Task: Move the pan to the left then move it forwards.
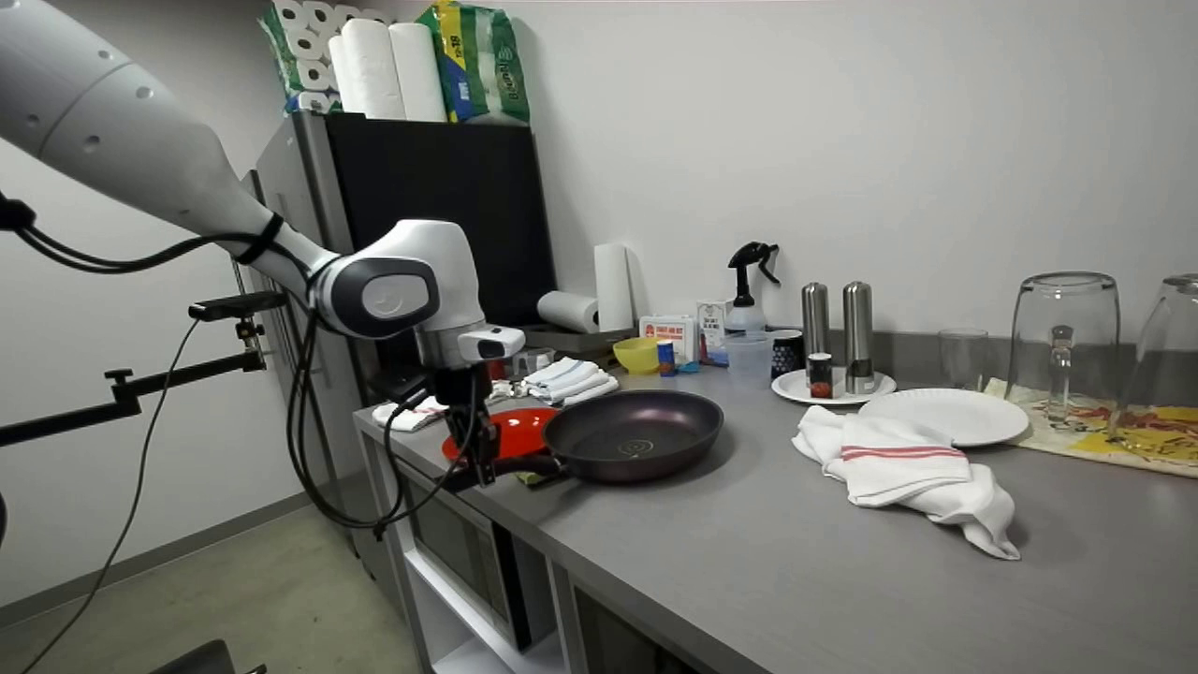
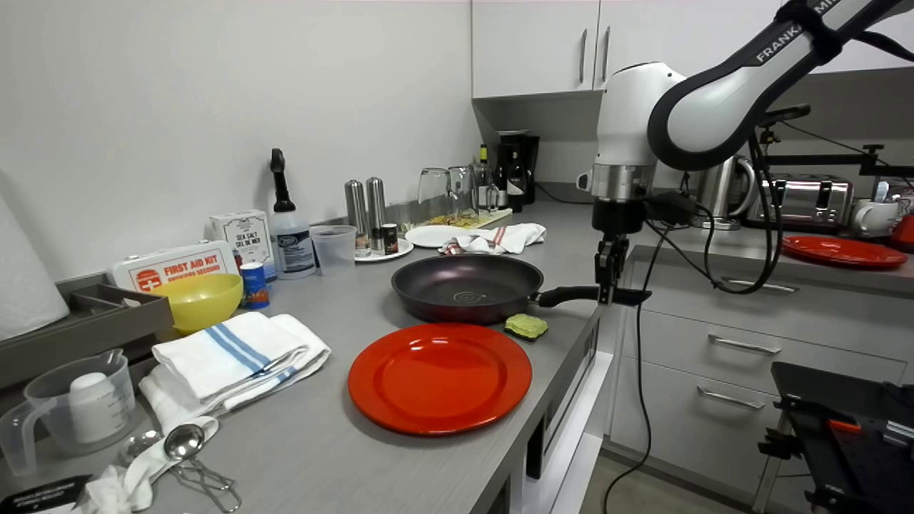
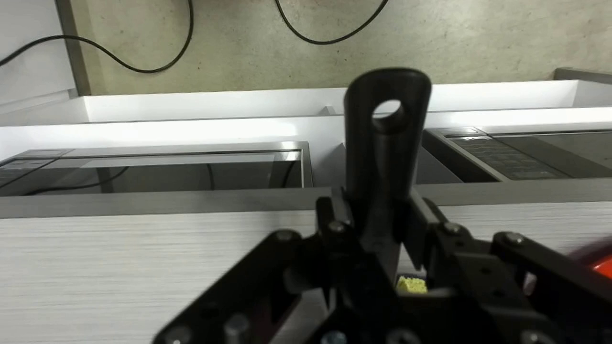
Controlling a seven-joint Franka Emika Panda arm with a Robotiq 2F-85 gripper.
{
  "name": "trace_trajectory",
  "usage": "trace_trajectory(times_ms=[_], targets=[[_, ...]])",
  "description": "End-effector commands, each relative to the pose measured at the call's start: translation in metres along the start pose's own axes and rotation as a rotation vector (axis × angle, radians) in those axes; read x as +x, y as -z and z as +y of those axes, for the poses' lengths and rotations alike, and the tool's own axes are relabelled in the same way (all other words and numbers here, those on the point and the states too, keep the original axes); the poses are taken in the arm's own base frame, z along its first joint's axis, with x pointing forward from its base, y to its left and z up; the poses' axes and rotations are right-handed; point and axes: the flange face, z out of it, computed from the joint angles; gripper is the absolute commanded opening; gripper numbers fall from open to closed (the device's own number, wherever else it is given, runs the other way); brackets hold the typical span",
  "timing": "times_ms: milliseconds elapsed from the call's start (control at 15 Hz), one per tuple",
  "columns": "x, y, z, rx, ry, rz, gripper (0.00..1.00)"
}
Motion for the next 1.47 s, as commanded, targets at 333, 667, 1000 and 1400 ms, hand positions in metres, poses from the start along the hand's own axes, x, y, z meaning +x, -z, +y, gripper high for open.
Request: trace_trajectory(times_ms=[333, 667, 1000, 1400], targets=[[0.013, 0.009, 0.002, 0.02, -0.065, 0.068, 0.07], [0.02, 0.001, 0.011, 0.0, -0.068, 0.088, 0.07], [0.028, -0.007, 0.022, -0.017, -0.084, 0.101, 0.08], [0.033, -0.007, 0.028, -0.021, -0.104, 0.103, 0.07]])
